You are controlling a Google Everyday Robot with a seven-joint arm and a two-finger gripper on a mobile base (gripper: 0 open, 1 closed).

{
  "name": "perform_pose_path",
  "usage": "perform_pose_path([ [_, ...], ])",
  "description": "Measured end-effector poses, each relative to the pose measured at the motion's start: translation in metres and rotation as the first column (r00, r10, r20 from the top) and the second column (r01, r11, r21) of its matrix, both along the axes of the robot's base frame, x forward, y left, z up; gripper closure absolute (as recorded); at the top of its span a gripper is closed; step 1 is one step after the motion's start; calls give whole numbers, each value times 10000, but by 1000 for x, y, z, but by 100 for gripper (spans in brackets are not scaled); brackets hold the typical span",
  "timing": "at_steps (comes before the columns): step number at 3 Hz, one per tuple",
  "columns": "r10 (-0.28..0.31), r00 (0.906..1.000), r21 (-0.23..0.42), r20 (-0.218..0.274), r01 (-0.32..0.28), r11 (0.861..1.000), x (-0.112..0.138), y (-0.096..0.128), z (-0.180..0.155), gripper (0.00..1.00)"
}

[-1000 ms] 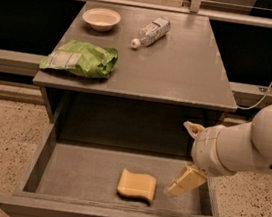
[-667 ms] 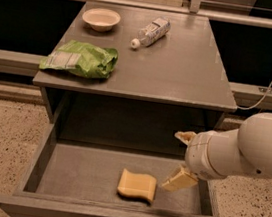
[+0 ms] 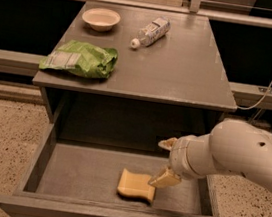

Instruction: Pick sponge from top drawer and place on counter

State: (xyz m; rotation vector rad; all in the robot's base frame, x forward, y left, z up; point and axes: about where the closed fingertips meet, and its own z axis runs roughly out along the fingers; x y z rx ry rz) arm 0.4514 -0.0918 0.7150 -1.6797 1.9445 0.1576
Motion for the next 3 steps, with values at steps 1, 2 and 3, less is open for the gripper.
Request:
perform_pose_path([
  [1,442,9990,-37,-109,-443,9990,4,13,-30,27],
  [2,813,9965,-103,-209,-816,9966,5,19,-62,28],
  [3,1123,9928,-163,-420,-1131,9934,-1,21,-83,27],
])
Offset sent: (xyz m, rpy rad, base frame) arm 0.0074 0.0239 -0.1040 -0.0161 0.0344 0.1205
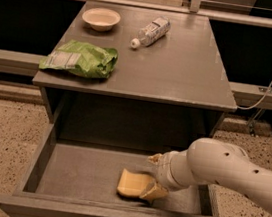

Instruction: Pick sponge from top drawer and place on counter

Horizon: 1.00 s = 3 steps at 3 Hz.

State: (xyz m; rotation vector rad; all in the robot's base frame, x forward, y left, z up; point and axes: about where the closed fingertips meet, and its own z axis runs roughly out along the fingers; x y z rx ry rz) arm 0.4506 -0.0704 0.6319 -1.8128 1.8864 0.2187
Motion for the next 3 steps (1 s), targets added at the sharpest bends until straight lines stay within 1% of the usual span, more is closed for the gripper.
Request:
perform_pose_path([
  [1,335,9989,-10,-317,-336,9994,-10,2,-17,28],
  [2,594,9961,22,-651,-594,9982,-17,6,-30,35],
  [3,759,9921,295,-994,-733,9969,-15,14,-35,61],
])
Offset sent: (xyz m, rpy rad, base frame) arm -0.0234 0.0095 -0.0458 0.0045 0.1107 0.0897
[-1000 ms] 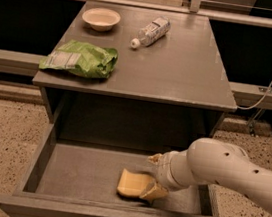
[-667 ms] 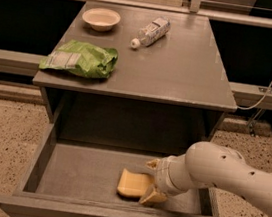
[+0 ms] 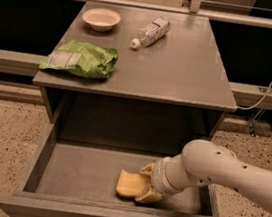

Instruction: Pick sponge from top drawer and place on counter

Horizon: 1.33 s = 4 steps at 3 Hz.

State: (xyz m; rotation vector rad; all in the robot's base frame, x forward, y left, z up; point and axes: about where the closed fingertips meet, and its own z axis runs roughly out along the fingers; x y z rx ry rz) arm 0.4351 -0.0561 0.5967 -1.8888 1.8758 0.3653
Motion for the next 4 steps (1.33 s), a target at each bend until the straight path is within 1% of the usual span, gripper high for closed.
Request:
perform_pose_path([
  [1,-104,9999,626,-92,110,9980,7,3,13,86],
  [2,-185,9993,1677,338,126,9858,19,-5,70,100],
  [3,-17,9946,2240,1042,-218,9743,34,-30,152,100],
  [4,235,9895,2001,1429,-521,9784,43,-51,216,100],
])
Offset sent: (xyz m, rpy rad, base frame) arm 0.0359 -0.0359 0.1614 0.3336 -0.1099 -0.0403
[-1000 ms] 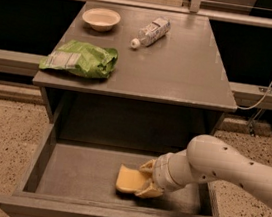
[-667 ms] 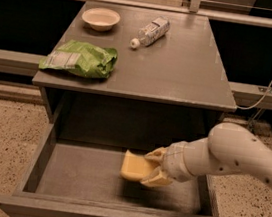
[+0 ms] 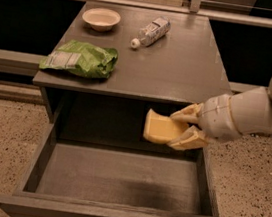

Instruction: Pick sponge from top drawer and place on counter

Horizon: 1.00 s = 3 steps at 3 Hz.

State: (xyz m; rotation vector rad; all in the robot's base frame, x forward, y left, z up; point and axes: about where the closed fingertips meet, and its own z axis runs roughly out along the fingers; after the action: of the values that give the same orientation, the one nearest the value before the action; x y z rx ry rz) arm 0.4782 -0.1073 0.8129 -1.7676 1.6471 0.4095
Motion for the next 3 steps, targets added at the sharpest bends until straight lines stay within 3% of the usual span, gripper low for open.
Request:
perform_pose_path([
  [1,-338,9969,-866,712,400,9954,28,-21,62,100],
  [2,-936,9897,-1697,1081,1112,9792,79,-35,93,100],
  [3,-1158,9887,-2138,950,1339,9677,137,-27,95,100],
])
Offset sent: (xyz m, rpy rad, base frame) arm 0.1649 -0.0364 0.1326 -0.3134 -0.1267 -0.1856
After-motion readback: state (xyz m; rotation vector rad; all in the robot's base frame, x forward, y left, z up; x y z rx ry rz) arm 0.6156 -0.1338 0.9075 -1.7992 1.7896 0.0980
